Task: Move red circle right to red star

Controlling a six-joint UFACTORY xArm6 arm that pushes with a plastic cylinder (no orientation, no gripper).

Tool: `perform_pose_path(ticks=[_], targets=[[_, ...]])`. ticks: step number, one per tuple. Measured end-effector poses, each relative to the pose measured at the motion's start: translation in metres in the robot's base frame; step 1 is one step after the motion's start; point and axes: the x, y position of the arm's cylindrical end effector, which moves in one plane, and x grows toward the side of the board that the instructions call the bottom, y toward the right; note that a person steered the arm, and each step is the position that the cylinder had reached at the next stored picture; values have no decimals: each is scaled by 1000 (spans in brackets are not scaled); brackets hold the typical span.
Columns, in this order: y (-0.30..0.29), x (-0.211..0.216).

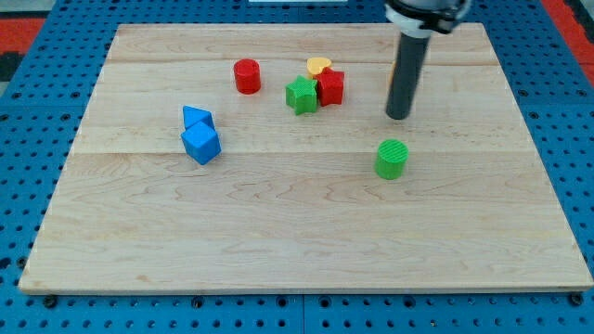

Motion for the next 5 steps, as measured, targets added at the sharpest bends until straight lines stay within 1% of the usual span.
perform_pose_path(ticks=[1,2,3,4,5], targets=[[73,-52],[4,-62],[-75,-29],[-25,-24],[-30,-39]])
